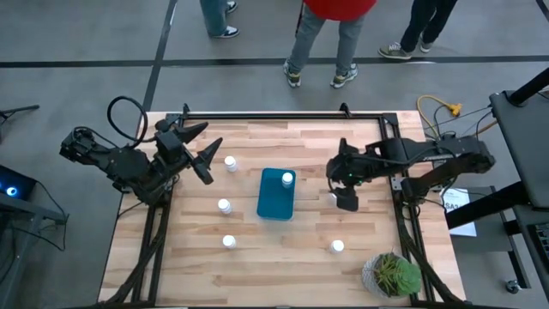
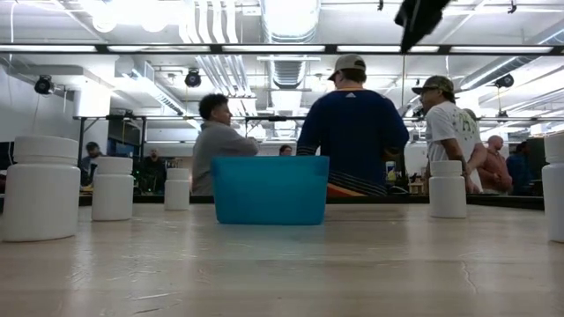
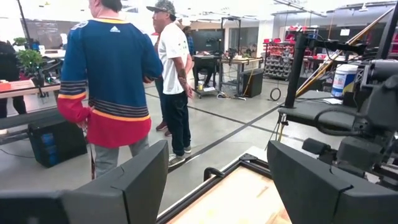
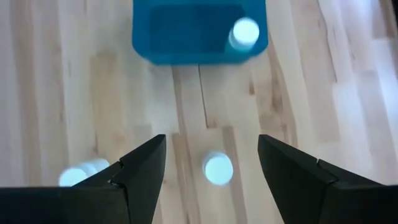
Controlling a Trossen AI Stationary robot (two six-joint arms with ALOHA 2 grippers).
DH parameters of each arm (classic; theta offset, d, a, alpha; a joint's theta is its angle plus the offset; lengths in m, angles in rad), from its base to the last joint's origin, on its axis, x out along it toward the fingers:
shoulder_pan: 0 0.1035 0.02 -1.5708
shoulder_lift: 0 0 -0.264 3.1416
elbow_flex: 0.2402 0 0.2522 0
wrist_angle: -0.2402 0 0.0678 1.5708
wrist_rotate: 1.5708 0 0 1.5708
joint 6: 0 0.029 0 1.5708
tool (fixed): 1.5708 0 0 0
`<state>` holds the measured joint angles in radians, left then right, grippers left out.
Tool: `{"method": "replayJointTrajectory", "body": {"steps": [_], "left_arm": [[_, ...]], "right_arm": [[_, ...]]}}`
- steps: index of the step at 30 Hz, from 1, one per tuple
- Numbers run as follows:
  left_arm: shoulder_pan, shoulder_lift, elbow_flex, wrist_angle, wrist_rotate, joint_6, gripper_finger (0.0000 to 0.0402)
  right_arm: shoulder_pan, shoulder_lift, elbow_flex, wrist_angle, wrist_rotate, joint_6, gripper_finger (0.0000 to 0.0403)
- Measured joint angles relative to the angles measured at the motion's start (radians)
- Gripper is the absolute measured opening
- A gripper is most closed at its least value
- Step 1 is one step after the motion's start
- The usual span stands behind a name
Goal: Pick and place pill bottles into a basket
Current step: Put the white medicine bottle into the container
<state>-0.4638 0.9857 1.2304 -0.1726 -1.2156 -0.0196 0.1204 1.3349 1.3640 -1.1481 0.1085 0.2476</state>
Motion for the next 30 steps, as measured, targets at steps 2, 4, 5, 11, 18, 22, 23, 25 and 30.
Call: {"method": "replayJointTrajectory", "body": {"steps": [2,4,5,11,18,22,23,25,30], "left_arm": [[0.000,0.002,0.000,0.000,0.000,0.000,0.0256],[0.000,0.005,0.000,0.000,0.000,0.000,0.0256],[0.000,0.006,0.000,0.000,0.000,0.000,0.0256],[0.000,0.014,0.000,0.000,0.000,0.000,0.0256],[0.000,0.019,0.000,-0.001,0.001,-0.001,0.0256],[0.000,0.022,0.000,0.001,0.001,-0.001,0.0256],[0.000,0.022,0.000,0.000,0.001,-0.002,0.0256],[0.000,0.023,0.000,0.000,0.001,-0.002,0.0256],[0.000,0.024,0.000,0.000,0.001,-0.002,0.0256]], "right_arm": [[0.000,-0.013,-0.038,0.005,0.000,-0.008,0.0246],[-0.001,-0.026,-0.081,0.013,0.000,-0.017,0.0244],[-0.001,-0.031,-0.103,0.022,0.000,-0.019,0.0243],[-0.006,-0.039,-0.195,0.068,-0.003,0.006,0.0245],[-0.006,-0.040,-0.252,0.109,-0.004,0.018,0.0249],[-0.005,-0.040,-0.286,0.139,-0.005,0.014,0.0245],[-0.006,-0.040,-0.294,0.147,-0.005,0.011,0.0244],[-0.007,-0.040,-0.310,0.160,-0.005,0.007,0.0244],[-0.012,-0.040,-0.354,0.193,-0.007,0.007,0.0247]]}}
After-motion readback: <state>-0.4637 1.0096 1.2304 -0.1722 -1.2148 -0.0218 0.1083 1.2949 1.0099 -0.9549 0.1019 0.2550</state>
